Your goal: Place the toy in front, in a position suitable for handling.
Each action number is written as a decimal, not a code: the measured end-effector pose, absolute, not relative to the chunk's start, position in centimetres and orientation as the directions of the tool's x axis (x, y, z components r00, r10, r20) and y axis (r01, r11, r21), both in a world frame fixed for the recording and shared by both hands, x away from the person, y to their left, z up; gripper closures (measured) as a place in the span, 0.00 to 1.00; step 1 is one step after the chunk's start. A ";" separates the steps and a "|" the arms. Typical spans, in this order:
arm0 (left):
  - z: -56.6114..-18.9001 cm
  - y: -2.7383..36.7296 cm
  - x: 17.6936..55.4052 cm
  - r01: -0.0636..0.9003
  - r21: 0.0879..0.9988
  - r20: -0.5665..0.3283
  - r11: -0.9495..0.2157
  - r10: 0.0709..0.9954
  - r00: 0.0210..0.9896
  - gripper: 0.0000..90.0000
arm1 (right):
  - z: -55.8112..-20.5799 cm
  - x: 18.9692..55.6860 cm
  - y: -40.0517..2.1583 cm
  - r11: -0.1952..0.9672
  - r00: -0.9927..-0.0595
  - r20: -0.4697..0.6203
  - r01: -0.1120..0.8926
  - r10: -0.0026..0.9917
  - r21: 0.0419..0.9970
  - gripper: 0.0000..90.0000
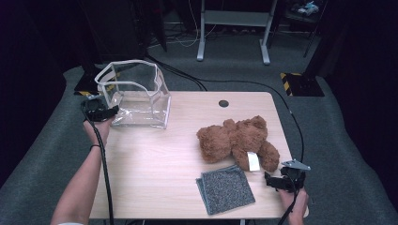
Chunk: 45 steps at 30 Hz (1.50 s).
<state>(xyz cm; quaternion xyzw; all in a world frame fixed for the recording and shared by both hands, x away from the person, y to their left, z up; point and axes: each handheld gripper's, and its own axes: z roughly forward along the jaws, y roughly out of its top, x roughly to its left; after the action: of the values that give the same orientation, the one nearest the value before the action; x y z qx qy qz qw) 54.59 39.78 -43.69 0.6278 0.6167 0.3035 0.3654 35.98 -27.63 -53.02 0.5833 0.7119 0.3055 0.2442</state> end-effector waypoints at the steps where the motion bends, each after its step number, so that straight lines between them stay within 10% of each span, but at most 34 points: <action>1: -43.6 39.3 53.9 0.561 0.828 -0.051 -0.001 0.996 0.077 0.33 | -53.0 36.0 -27.6 0.132 -0.200 0.009 0.682 0.980 0.720 0.02; 23: -48.1 32.9 45.7 0.621 0.760 -0.048 -0.195 0.935 0.352 0.15 | -53.0 36.0 -27.6 0.135 -0.203 0.009 0.682 0.979 0.719 0.02; 45: -46.0 22.8 45.6 0.583 0.757 -0.118 -0.294 0.816 0.565 0.01 | -47.2 36.7 -28.3 0.180 -0.307 0.041 0.656 0.951 0.732 0.02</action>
<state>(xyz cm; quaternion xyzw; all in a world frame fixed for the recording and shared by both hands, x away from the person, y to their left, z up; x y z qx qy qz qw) 45.64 22.82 -46.03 0.7909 0.4425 0.1471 0.3963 36.69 -28.32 -47.17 0.5460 0.7360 0.3343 0.2202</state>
